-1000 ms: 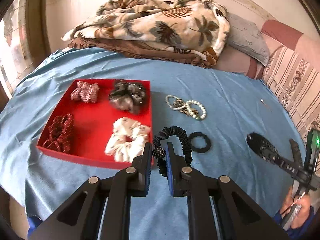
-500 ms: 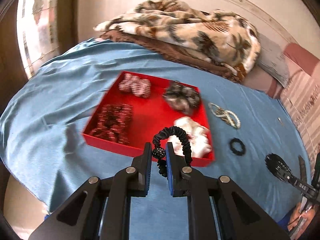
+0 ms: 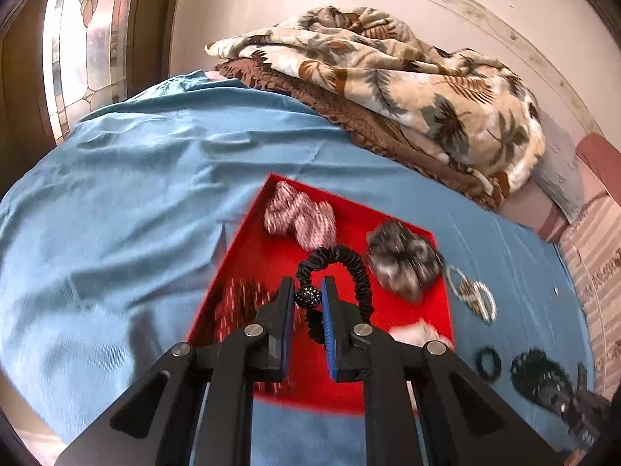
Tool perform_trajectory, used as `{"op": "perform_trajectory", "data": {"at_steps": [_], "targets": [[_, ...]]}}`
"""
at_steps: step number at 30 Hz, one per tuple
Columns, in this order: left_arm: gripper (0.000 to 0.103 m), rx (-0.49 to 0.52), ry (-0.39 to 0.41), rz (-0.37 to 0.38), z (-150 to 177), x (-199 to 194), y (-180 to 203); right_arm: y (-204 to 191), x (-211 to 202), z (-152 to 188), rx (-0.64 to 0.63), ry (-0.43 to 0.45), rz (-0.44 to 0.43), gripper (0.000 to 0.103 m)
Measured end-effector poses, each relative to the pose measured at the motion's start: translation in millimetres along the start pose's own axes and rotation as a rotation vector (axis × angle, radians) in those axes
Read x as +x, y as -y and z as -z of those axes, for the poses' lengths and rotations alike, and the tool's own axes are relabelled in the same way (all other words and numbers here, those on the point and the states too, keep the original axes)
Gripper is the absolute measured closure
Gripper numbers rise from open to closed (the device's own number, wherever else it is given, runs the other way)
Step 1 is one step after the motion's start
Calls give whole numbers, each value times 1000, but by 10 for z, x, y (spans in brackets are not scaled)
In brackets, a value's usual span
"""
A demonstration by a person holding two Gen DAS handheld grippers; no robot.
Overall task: Organize jewelry
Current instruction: 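Lower the hair tie onto the plaid scrunchie in the tray while the right tool releases the claw clip there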
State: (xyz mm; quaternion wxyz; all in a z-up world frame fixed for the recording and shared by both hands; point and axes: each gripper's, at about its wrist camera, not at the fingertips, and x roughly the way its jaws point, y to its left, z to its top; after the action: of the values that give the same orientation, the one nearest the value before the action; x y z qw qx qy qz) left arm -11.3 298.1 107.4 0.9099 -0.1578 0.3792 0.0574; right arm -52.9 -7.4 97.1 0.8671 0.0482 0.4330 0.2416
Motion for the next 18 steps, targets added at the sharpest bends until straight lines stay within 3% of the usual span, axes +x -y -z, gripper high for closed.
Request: {"op": "perform_trajectory", "data": {"at_steps": [8,18], "targets": [[90,-104,-42,-38,-364,595,-357,-525,478,-355,-82,-38,-42,91],[90,-105,-135,10,-476,996,-464,-1127,1195,-551,-184,-96,-71,91]]}}
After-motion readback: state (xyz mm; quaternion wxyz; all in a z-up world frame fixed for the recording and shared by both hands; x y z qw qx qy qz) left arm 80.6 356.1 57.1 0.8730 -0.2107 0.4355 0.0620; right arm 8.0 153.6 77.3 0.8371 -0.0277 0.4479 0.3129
